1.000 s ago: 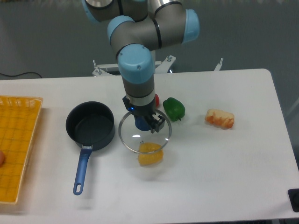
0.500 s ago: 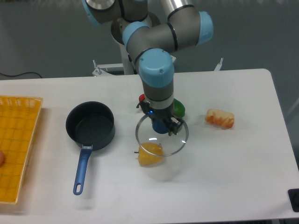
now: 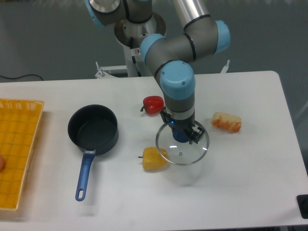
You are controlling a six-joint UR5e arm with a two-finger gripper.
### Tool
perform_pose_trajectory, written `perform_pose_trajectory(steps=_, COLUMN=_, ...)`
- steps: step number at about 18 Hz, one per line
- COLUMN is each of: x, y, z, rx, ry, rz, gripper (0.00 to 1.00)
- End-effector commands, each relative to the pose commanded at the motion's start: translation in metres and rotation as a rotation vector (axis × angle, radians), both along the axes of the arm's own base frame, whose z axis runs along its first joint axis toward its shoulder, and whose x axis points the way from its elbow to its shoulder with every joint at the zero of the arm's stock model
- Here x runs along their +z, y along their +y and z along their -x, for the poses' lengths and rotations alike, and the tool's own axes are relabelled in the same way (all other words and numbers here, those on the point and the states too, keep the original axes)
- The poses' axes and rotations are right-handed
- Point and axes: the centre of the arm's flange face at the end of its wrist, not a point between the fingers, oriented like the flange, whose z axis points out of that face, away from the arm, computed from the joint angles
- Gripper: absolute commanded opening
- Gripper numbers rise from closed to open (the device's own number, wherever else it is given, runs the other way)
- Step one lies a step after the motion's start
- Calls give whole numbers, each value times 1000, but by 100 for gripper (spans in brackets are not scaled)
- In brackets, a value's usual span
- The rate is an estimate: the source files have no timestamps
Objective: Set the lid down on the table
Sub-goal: 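Carry the glass lid away from the pepper toward the open table area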
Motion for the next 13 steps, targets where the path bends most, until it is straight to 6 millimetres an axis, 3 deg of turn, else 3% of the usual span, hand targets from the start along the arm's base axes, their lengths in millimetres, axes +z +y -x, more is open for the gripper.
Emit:
perform_pose_trajectory(steps=7, x=-28, y=-12, z=27, rx=39, ry=-21, rz=28, gripper=56)
perform_pose_trajectory(steps=13, x=-50, y=-6, z=39, rx=41, ry=-16, rz=28, gripper=56)
